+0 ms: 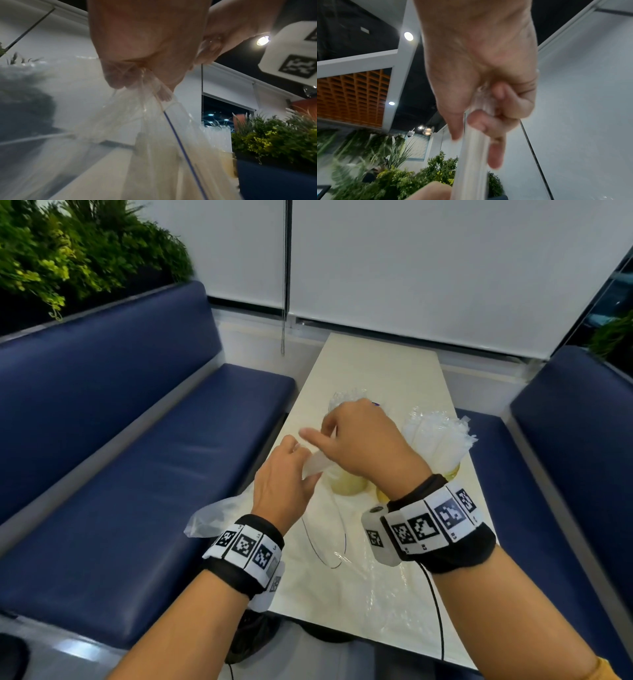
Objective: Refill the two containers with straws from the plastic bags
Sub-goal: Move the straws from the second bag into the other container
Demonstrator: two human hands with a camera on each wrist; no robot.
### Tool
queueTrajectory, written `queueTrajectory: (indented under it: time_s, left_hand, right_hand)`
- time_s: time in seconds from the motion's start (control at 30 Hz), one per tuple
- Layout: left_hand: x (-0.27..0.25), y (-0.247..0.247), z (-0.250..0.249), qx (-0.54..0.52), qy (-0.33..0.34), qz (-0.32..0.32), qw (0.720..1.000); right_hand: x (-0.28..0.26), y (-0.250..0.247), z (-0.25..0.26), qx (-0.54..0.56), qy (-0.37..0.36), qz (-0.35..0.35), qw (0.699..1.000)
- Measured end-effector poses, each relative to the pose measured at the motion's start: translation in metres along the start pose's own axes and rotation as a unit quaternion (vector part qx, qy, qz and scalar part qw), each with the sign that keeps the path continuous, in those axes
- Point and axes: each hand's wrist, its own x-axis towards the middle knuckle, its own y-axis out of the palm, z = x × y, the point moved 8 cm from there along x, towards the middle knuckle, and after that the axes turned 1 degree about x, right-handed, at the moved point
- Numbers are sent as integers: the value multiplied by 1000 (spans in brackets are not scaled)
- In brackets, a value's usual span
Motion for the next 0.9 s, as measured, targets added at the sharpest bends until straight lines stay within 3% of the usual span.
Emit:
queueTrajectory:
  time_s: [0.1, 0.23, 0.33, 0.43, 0.57, 0.8, 0.9]
  left_hand:
    - [5, 0, 4, -25, -32, 13, 999]
    - [10, 0, 6, -49, -46, 11, 998]
    - [12, -2, 2, -71, -41, 7, 997]
    - [12, -4, -2, -103, -44, 10, 994]
    - [11, -3, 5, -79, -56, 30, 995]
    - [12, -1, 14, -94, -33, 47, 994]
    - [15, -4, 16, -90, -23, 50, 994]
  right_hand:
    - [-3, -20, -5, 227, -2, -120, 966]
    - [-3, 8, -28, 430, 33, -105, 896]
    - [-3, 42, -29, 431, 33, -76, 899]
    - [-7, 56, -16, 364, 0, -97, 926]
    - [1, 33, -6, 326, -25, -115, 938]
    - [21, -100, -52, 363, -31, -323, 874]
    - [37, -118, -85, 302, -16, -397, 867]
